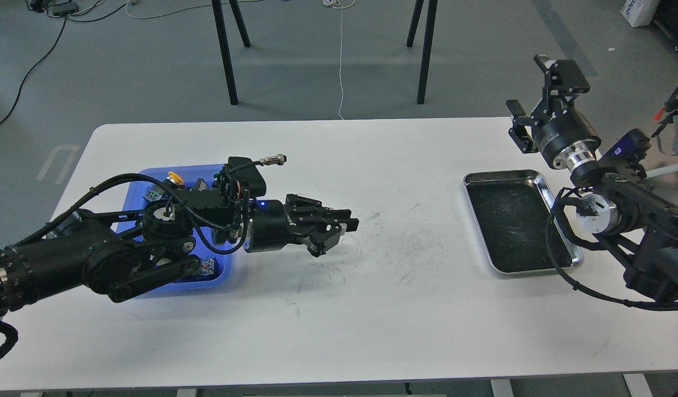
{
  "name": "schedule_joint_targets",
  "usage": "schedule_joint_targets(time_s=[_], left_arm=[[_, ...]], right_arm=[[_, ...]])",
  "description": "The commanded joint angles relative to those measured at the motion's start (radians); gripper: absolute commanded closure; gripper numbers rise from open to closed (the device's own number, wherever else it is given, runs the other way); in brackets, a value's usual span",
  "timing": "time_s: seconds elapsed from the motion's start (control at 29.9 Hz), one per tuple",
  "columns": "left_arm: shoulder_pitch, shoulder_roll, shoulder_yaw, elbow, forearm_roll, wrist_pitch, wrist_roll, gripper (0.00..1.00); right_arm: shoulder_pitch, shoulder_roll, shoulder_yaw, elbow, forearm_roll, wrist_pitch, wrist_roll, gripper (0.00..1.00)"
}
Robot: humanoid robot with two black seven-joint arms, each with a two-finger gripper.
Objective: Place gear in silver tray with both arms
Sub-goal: 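Carry the gear with the left gripper toward the table center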
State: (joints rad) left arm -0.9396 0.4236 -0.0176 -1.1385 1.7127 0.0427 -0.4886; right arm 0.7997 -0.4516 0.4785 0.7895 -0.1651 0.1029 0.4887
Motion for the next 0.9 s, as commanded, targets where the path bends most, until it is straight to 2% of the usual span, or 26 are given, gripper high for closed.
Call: schedule_joint_targets(time_s=[0.0, 0.3, 0.67, 0.87], left_arm=[[-0.001, -0.026, 0.031, -0.007, 0.001, 0.002, 0.000, 0.79], [-0.002, -0.181, 0.094, 0.028, 0.025, 0.005, 0.000, 0.78], [0.001, -0.384, 0.134, 0.196, 0.067, 0.016, 0.000, 0.78], [0.004, -0.424, 0.154, 0.287, 0.070, 0.028, 0.000, 0.78]], right_arm=[[-0.010, 0.002, 0.000, -0.004, -0.001, 0.000, 0.000, 0.01], [-0.019, 0.034, 0.000, -0.018, -0.007, -0.005, 0.000, 0.01], [-0.014, 0.031, 0.000, -0.018, -0.007, -0.005, 0.000, 0.01], [-0.013, 0.031, 0.000, -0.016, -0.005, -0.005, 0.000, 0.01]])
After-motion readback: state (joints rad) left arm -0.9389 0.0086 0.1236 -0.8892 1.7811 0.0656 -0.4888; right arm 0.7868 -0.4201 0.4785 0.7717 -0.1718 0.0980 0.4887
